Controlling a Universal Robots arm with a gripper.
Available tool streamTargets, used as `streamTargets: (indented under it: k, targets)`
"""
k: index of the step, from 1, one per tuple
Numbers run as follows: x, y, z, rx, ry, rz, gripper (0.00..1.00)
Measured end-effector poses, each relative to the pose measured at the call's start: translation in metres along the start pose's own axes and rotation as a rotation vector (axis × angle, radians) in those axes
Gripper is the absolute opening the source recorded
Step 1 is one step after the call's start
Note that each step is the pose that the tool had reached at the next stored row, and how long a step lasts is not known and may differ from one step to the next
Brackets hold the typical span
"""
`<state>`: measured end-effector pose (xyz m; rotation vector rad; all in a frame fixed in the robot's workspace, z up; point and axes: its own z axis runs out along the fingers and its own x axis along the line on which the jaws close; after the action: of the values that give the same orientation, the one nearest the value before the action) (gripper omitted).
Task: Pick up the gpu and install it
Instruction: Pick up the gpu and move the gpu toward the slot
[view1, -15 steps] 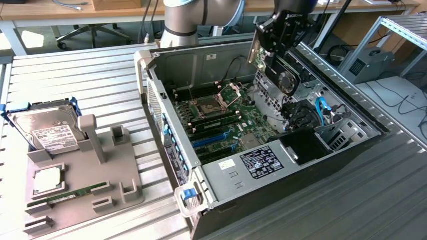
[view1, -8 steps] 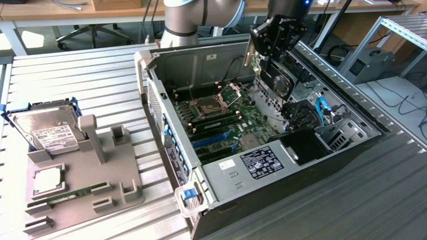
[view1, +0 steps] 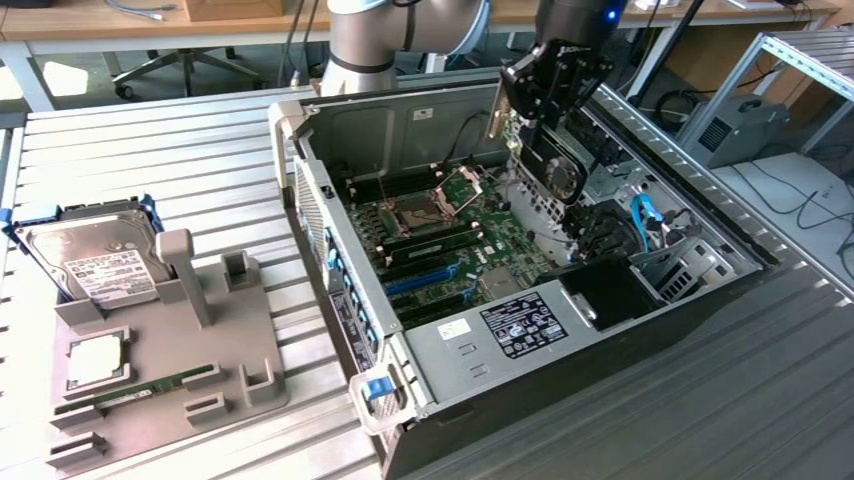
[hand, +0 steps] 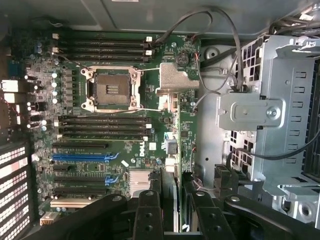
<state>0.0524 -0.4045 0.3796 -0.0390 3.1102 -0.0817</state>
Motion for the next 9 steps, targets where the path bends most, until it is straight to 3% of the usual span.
streamTargets:
  k: [9]
  targets:
    - [-0.0002, 0.0005, 0.0075, 0.0004, 0.0001, 0.0, 0.27]
